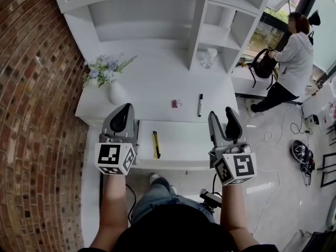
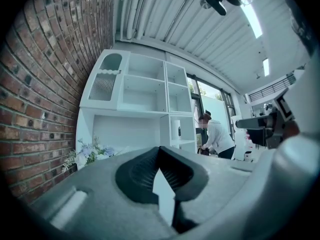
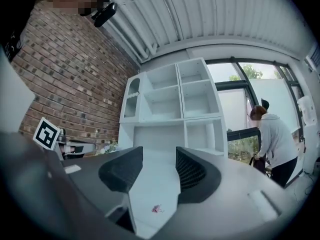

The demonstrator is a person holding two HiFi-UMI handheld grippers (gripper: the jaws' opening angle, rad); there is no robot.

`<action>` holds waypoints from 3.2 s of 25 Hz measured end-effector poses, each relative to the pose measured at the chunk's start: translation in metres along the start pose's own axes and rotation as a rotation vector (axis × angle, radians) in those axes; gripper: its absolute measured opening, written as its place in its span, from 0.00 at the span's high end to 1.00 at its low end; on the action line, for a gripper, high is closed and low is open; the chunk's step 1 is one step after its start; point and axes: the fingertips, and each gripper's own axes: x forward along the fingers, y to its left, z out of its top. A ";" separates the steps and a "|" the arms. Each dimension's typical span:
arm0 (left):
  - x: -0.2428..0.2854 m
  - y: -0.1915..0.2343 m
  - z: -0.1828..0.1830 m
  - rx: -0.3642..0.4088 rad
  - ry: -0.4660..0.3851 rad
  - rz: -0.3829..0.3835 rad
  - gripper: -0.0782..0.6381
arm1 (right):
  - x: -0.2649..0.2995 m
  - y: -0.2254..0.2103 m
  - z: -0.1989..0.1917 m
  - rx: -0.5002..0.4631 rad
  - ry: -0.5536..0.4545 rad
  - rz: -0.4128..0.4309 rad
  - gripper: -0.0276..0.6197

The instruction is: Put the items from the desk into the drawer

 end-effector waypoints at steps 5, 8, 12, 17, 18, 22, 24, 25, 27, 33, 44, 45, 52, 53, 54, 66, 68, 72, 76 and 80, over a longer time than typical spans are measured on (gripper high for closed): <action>-0.001 0.001 0.001 -0.010 -0.007 0.004 0.89 | -0.002 -0.010 -0.008 -0.015 0.031 -0.022 0.64; 0.003 0.004 -0.005 -0.015 0.004 -0.003 0.89 | 0.004 -0.010 -0.022 -0.001 0.078 -0.028 0.64; 0.015 0.010 -0.018 -0.021 0.029 -0.020 0.89 | 0.028 -0.013 -0.051 0.042 0.164 -0.051 0.65; 0.037 0.025 -0.029 -0.024 0.050 -0.037 0.89 | 0.071 -0.013 -0.103 0.145 0.297 -0.052 0.66; 0.042 0.028 -0.031 -0.026 0.053 -0.039 0.89 | 0.080 -0.013 -0.115 0.163 0.320 -0.049 0.66; 0.060 0.039 -0.043 -0.039 0.077 -0.056 0.89 | 0.116 -0.012 -0.168 0.203 0.440 -0.039 0.68; 0.070 0.043 -0.052 -0.046 0.093 -0.070 0.89 | 0.134 -0.008 -0.191 0.214 0.494 -0.028 0.68; 0.074 0.044 -0.056 -0.050 0.101 -0.076 0.89 | 0.142 -0.006 -0.203 0.219 0.523 -0.022 0.68; 0.082 0.046 -0.065 -0.059 0.116 -0.088 0.89 | 0.156 -0.002 -0.227 0.226 0.587 -0.012 0.68; 0.098 0.056 -0.081 -0.065 0.150 -0.110 0.89 | 0.186 -0.003 -0.288 0.322 0.725 -0.016 0.72; 0.099 0.068 -0.100 -0.104 0.182 -0.110 0.89 | 0.207 -0.010 -0.340 0.785 0.782 -0.078 0.77; 0.099 0.068 -0.101 -0.107 0.187 -0.111 0.89 | 0.208 -0.011 -0.345 0.790 0.787 -0.078 0.77; 0.092 0.072 -0.112 -0.130 0.218 -0.086 0.89 | 0.213 -0.008 -0.360 0.771 0.826 -0.060 0.93; 0.092 0.073 -0.113 -0.133 0.220 -0.079 0.89 | 0.213 -0.006 -0.358 0.740 0.830 -0.041 0.93; 0.091 0.074 -0.113 -0.137 0.221 -0.073 0.89 | 0.213 -0.002 -0.356 0.713 0.835 -0.020 0.93; 0.082 0.058 -0.085 -0.115 0.175 -0.028 0.89 | 0.199 0.017 -0.300 0.689 0.751 0.124 0.93; 0.080 0.052 -0.079 -0.104 0.165 -0.016 0.89 | 0.192 0.017 -0.289 0.692 0.737 0.143 0.93; 0.075 0.045 -0.071 -0.085 0.149 0.015 0.89 | 0.173 0.019 -0.268 0.715 0.693 0.178 0.93; 0.070 0.034 -0.064 -0.084 0.129 0.037 0.89 | 0.152 0.011 -0.252 0.749 0.679 0.181 0.93; 0.070 0.020 -0.065 -0.080 0.132 0.043 0.89 | 0.136 0.002 -0.246 0.788 0.679 0.183 0.93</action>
